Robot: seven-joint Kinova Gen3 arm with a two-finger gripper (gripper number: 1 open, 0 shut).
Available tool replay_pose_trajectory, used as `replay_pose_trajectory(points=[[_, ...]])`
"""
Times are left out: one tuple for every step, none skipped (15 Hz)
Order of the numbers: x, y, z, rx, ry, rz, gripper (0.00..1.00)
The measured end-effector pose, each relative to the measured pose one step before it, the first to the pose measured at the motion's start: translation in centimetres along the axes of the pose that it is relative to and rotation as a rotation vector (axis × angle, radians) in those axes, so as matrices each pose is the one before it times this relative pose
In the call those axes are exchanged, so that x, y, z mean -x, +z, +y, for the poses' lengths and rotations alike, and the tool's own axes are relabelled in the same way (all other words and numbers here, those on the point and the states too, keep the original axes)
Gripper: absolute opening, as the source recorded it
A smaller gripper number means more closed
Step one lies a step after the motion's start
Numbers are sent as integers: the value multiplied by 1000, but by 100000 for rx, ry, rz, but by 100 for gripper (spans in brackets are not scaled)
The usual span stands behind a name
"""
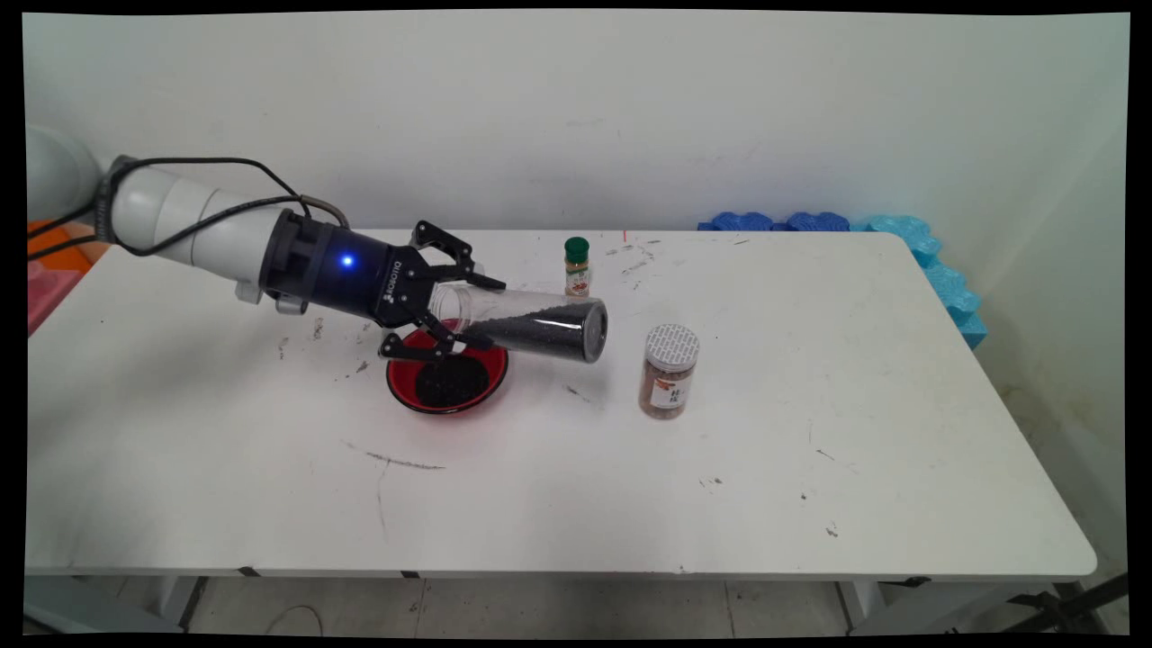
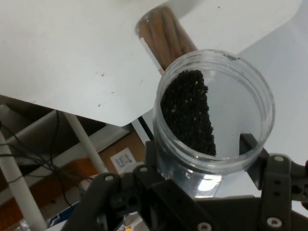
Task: Pour the black seasoning powder in the red bowl
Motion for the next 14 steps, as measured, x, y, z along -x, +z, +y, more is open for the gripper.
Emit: replay_pose_trajectory(points=[[-26,6,48,273,-608,-103,0],[-41,10,83,409,-848,-145,0],[-64,21,93,461,-905,-138,0],[-64,20,97,502,-986,-135,0],[-53,26,82,410,-843,-103,0],[-78,32,127,600,-1073,-110,0],[-57,28,109,530,-862,-70,0],[-54,35,129,631,-1039,-98,0],[-30,30,97,521,-916,-106,0],[-24,16,96,571,-1030,-125,0],[-15,18,67,448,-1016,-157,0],[-7,6,44,302,-706,-136,0],[-9,5,38,299,-762,-158,0],[0,2,25,236,-647,-137,0]])
